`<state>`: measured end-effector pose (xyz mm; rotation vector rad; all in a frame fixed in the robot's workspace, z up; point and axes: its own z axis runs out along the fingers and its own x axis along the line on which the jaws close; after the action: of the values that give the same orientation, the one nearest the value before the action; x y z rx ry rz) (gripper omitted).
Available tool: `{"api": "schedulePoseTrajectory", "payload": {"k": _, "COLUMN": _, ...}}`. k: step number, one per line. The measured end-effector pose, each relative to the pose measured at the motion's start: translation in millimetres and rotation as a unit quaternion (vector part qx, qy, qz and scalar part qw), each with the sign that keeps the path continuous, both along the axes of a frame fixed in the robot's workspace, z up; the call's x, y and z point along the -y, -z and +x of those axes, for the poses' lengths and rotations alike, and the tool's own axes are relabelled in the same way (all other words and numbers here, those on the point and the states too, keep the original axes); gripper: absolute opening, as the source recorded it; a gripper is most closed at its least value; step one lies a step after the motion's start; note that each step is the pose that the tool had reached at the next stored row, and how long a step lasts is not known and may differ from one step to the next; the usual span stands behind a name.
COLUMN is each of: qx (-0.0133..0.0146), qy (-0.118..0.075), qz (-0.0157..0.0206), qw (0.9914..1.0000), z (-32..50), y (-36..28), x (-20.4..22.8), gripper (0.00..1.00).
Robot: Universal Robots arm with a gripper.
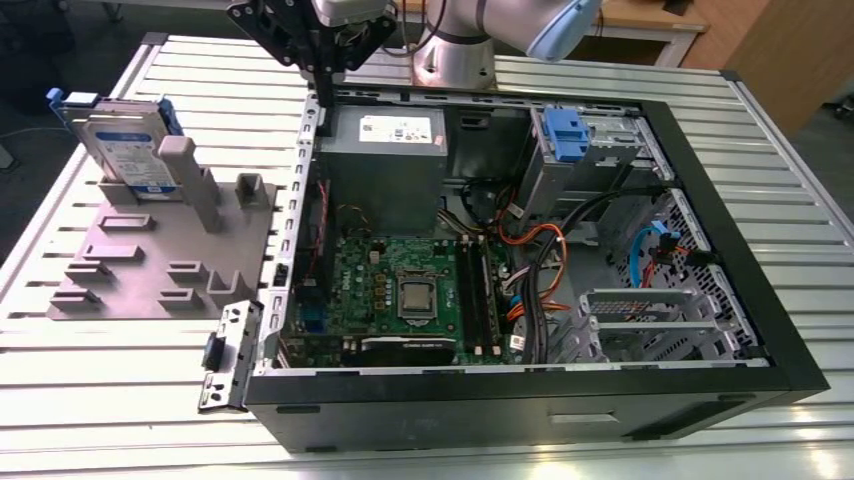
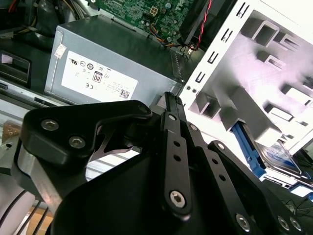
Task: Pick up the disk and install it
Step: 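Reach for the disk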
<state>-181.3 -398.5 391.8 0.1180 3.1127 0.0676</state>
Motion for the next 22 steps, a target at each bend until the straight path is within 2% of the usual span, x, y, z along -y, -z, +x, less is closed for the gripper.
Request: {"api": "schedulePoseTrajectory", "payload": {"k": 22, "qx": 0.0000, "qy": 0.000, "qz": 0.0001, "qw": 1.00000, "z": -8.5, "y": 0.2, "x": 0.0, "gripper": 0.11}}
